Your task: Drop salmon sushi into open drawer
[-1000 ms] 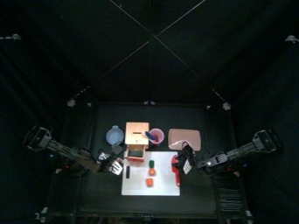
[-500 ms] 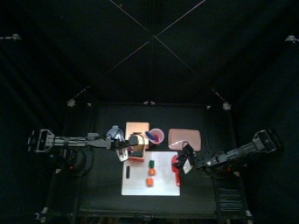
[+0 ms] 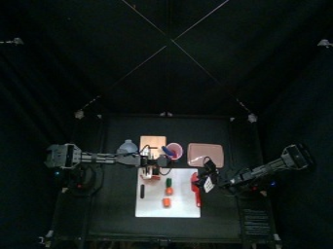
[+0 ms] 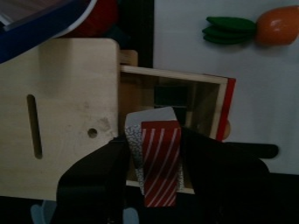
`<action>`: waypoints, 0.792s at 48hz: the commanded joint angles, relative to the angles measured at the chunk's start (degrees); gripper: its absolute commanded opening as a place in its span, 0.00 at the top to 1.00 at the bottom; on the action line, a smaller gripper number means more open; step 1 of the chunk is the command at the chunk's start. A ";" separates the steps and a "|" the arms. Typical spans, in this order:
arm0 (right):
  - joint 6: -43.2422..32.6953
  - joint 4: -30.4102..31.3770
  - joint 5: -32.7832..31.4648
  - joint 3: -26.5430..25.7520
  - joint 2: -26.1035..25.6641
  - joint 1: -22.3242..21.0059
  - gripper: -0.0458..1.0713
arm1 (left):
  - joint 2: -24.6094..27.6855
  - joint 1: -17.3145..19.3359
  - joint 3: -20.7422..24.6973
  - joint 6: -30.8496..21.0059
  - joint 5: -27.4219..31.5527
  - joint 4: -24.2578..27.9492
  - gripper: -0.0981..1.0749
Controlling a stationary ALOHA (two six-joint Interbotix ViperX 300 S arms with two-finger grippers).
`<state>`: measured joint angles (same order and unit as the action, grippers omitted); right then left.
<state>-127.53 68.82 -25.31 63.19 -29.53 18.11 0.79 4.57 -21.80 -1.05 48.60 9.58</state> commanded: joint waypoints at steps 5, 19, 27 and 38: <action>0.09 -0.35 -0.26 -1.23 -0.62 -0.35 0.16 | 0.18 -0.09 0.88 0.09 -0.44 -0.09 0.16; 0.09 -1.05 -0.18 -1.41 -0.62 -0.35 0.16 | -1.49 -0.18 1.14 -0.53 -0.79 -0.26 0.08; 0.18 -1.05 -0.18 -1.32 -0.70 -0.35 0.16 | -5.80 -0.18 1.05 -2.20 -1.93 -1.58 0.08; 0.18 0.79 -0.18 -1.49 -1.58 -0.35 0.16 | -16.44 -0.09 -5.27 -6.59 -13.01 -5.71 0.08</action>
<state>-127.44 68.64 -25.40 63.02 -30.15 17.93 -11.69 4.31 -25.58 -6.77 39.46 4.83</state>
